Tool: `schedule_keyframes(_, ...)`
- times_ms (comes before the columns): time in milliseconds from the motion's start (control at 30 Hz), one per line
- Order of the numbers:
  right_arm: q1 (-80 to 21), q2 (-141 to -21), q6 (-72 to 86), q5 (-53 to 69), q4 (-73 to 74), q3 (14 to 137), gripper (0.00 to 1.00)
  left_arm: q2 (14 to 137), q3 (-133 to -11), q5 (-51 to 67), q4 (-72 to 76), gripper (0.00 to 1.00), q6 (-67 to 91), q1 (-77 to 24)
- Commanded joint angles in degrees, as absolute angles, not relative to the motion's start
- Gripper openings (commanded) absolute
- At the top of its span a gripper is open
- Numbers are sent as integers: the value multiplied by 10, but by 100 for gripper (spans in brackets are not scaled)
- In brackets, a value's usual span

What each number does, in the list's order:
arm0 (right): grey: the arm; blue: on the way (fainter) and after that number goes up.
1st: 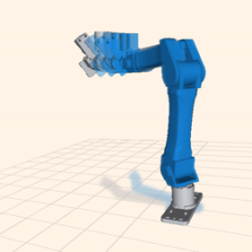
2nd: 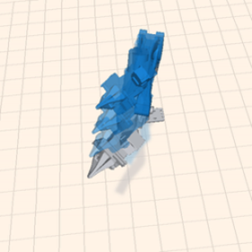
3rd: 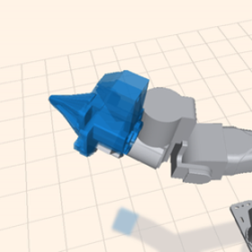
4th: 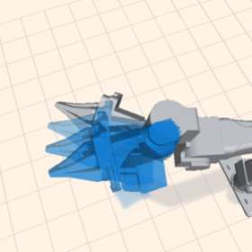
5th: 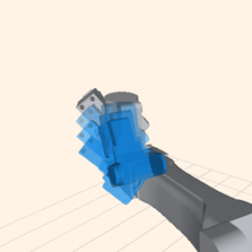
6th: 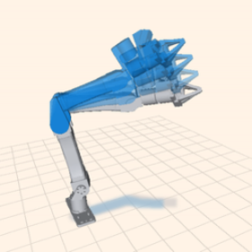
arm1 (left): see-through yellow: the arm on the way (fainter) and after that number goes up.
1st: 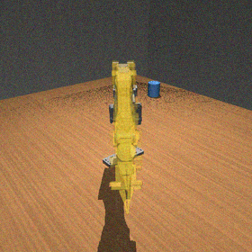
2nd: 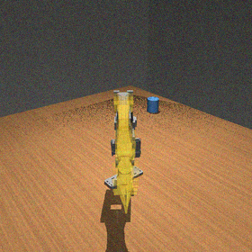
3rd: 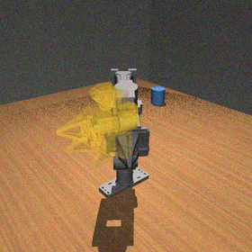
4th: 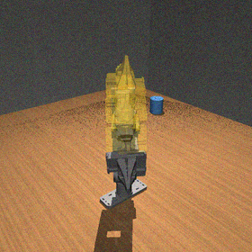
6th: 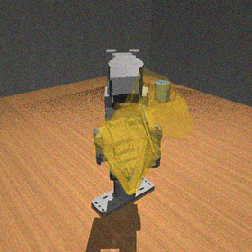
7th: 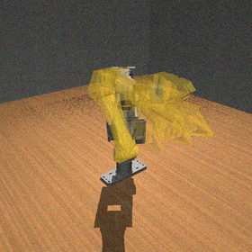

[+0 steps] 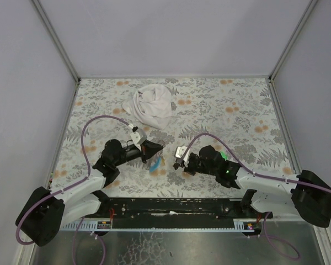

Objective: Put the keys on the keyring

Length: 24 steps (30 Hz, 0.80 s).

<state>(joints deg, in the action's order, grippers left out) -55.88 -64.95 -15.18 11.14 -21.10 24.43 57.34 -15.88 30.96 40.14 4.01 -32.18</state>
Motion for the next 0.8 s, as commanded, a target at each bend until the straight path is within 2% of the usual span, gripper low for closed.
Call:
schedule_keyframes(0, -558, -623, -154, 106, -265, 239, 0, 561, -159, 377, 458, 0, 26, -320)
schedule_keyframes(367, -474, -544, -154, 221, -265, 225, 0, 581, -178, 446, 436, 0, 8, -320)
schedule_keyframes(767, -448, -551, -153, 349, -258, 261, 0, 605, -194, 521, 442, 0, 7, -321)
